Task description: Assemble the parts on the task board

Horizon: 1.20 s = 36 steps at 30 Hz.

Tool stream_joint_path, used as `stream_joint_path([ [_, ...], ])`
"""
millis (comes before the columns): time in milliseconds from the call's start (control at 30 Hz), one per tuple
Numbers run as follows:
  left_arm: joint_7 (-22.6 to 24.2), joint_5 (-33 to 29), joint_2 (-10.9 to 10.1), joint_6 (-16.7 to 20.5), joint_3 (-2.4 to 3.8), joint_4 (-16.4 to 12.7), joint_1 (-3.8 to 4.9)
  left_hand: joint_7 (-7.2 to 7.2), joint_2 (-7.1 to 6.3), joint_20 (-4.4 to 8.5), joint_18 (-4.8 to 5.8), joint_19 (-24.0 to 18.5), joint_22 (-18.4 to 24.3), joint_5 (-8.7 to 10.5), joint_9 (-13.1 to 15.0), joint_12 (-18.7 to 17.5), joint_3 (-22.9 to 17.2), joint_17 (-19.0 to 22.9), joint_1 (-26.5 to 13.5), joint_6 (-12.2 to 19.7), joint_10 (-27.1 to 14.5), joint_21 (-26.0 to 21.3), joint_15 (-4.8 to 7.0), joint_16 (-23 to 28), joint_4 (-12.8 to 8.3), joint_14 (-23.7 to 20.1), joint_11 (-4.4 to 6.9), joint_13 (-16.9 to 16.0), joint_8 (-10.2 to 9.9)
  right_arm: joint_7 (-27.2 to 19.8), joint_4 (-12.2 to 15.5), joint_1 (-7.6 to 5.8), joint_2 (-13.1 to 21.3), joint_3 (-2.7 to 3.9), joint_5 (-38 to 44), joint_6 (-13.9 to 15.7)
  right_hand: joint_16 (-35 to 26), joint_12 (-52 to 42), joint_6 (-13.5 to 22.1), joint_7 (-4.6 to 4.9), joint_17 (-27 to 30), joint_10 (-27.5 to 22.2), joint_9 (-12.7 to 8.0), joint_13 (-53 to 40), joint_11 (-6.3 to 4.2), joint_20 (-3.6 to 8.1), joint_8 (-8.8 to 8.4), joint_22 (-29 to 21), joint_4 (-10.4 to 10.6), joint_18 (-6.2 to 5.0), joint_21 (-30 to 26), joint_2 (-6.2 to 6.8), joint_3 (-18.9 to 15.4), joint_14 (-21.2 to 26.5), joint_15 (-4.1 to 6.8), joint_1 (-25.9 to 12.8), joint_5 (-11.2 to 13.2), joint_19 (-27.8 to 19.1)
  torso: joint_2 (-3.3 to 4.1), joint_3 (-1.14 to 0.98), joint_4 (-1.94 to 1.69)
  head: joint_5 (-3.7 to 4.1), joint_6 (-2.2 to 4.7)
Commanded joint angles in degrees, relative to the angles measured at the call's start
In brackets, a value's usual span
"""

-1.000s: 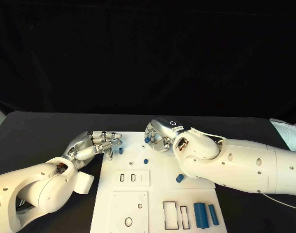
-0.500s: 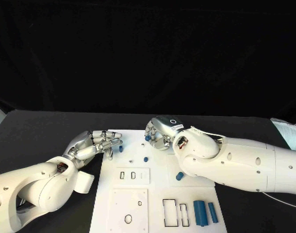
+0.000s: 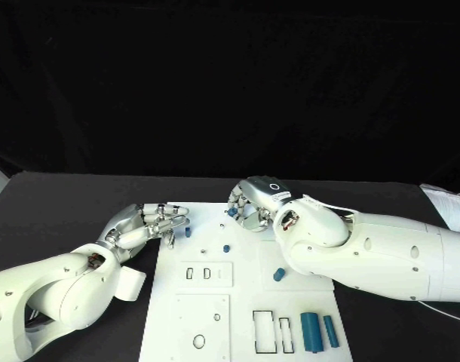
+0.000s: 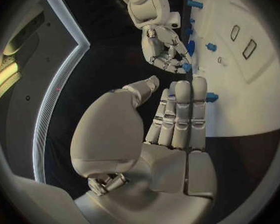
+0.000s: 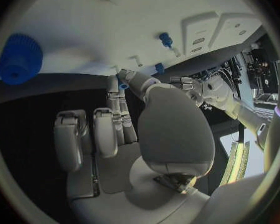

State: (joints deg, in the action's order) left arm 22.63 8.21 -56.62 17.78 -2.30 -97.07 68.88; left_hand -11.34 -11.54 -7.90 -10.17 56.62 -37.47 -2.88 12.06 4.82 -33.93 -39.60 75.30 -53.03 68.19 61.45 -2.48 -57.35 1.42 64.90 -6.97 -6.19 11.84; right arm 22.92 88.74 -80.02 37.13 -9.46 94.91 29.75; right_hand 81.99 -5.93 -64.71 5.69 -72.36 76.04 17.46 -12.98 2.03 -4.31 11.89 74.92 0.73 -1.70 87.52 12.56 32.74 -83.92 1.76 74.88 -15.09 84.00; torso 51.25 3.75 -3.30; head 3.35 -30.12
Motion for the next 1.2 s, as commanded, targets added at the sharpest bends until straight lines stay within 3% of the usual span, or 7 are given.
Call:
stream_joint_path([
  [33,0.2,0.2,0.1,-0.7,0.05,-0.1,0.07,0.08,0.08,-0.13,0.02,0.3,-0.1,0.06,0.1,-0.2,-0.3,0.1,0.1,0.3,-0.3,0.2,-0.12,-0.3,0.0,-0.3,0.02,0.1,-0.2,0.4,0.4,-0.05,0.2,0.04,0.9,0.0,0.4,0.2,-0.4,0.15,0.0,-0.1,4.2,-0.1,-0.07,0.5,1.85,11.5,0.1,0.87,0.2,-0.49,0.2,-2.8,0.49,0.0,-0.4,4.4,0.11,-0.02,0.0,0.04,0.07],
  [800,0.2,0.2,0.3,-0.8,0.05,-0.3,0.08,0.08,0.08,-0.13,0.02,0.3,-0.1,0.06,0.1,-0.2,-0.3,0.1,0.1,0.3,-0.3,0.2,-0.12,-0.3,0.0,-0.3,0.02,0.1,-0.2,-0.2,-4.8,-0.14,-3.8,0.05,0.2,-0.6,0.3,0.3,-0.3,0.11,0.2,-0.1,4.4,-0.2,-0.1,0.51,1.9,11.4,0.1,0.83,0.1,-0.44,0.2,-2.8,0.51,-0.1,-0.4,4.3,0.26,0.18,-0.19,0.14,-0.18],
  [1000,0.2,0.2,0.3,-0.8,0.05,-0.4,0.09,0.08,0.08,-0.13,0.02,0.3,-0.1,0.06,0.1,-0.2,-0.3,0.1,0.1,0.3,-0.3,0.2,-0.12,-0.3,0.0,-0.3,0.02,0.1,-0.2,-0.2,-5.7,-0.14,-4.4,0.02,-0.1,-1.7,0.3,0.3,-0.3,0.12,0.3,-0.1,4.4,-0.2,-0.1,0.51,1.91,11.3,0.1,0.81,0.1,-0.44,0.2,-2.8,0.51,-0.1,-0.4,4.3,0.32,0.04,-0.04,0.04,-0.25],
  [1200,0.2,0.1,0.2,-0.8,0.05,-0.4,0.11,0.08,0.08,-0.13,0.02,0.3,-0.1,0.06,0.1,-0.2,-0.3,0.1,0.1,0.3,-0.3,0.2,-0.12,-0.3,0.0,-0.3,0.02,0.1,-0.2,-0.1,-5.9,-0.13,-4.3,-0.02,-0.3,-2.8,0.2,0.3,-0.2,0.14,0.4,-0.1,4.5,-0.2,-0.07,0.51,1.89,11.2,0.1,0.78,0.0,-0.39,0.2,-2.8,0.51,-0.2,-0.3,4.2,0.28,0.08,-0.06,0.15,-0.43],
])
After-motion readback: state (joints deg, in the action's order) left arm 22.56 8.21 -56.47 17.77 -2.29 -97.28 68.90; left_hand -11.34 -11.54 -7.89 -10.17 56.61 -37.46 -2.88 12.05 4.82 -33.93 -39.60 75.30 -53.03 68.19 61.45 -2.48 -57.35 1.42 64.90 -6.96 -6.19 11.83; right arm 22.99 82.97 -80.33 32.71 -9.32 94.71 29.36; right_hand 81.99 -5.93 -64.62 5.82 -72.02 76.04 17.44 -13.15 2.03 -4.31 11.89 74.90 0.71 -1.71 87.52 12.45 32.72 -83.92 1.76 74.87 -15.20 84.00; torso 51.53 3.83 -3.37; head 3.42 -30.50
